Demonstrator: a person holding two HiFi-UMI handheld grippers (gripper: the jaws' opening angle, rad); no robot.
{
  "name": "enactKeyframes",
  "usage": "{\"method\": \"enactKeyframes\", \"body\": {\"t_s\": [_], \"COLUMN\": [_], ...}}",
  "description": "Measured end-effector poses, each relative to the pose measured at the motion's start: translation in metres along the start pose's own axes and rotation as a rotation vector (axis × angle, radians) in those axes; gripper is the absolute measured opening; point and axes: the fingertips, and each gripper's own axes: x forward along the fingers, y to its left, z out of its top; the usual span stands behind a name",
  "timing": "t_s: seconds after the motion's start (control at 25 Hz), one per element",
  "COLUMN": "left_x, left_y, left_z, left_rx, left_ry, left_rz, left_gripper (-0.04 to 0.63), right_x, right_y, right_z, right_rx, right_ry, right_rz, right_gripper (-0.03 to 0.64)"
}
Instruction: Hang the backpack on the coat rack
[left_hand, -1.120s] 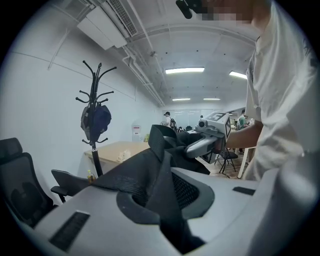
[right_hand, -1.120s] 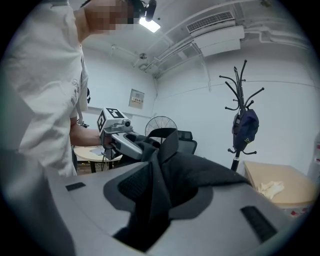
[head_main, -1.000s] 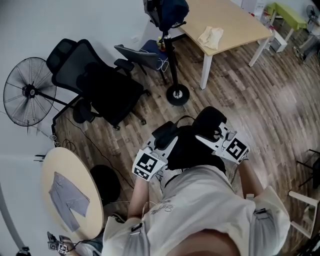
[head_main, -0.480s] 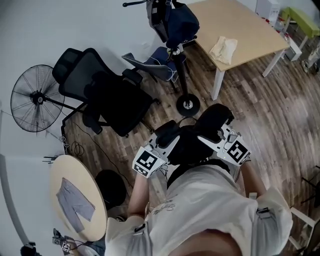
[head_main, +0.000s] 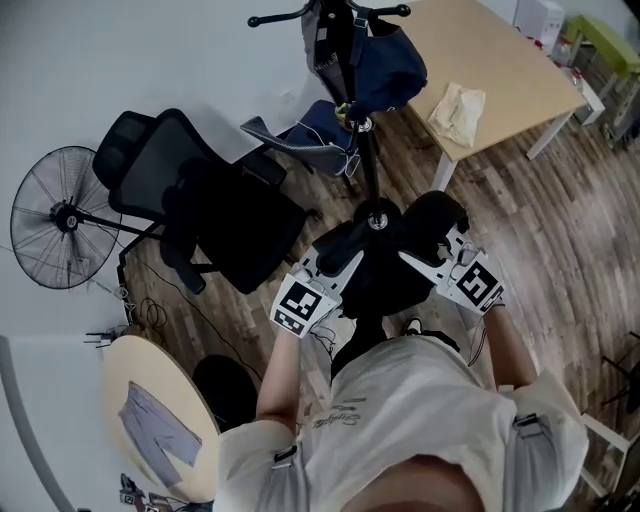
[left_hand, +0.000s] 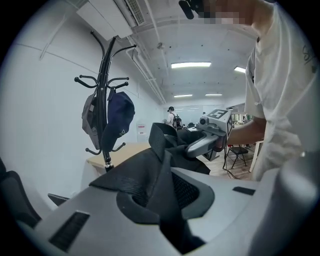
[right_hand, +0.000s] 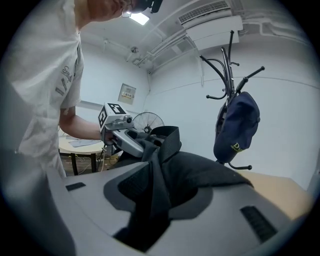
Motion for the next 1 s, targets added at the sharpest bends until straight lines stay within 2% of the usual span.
{"method": "enactKeyframes", "body": {"t_s": [0.48,0.76,1.0], "left_x": [0.035,0.06,0.075], "left_y": [0.111,0.15,0.176], "left_z": [-0.017,-0.036,-0.043], "left_rx": [0.015,0.035,0.02], "left_ry": [0.003,0.025,0.051], "left_rz": [-0.143,-0.198,-0.235], "left_gripper": [0.055,0.055,0.055], "right_x": [0.082,0.114,0.131], "right_y": [-0.071,-0.098,-0.119], "right_z": [-0.021,-0.049,-0.063], "right_rx": [0.072,0.121,0.16], "right_ry": [0.033,0.05,0.07], "right_rz": [-0.132,-0.192,-0.203], "right_gripper": [0.118,0.118,0.118]}}
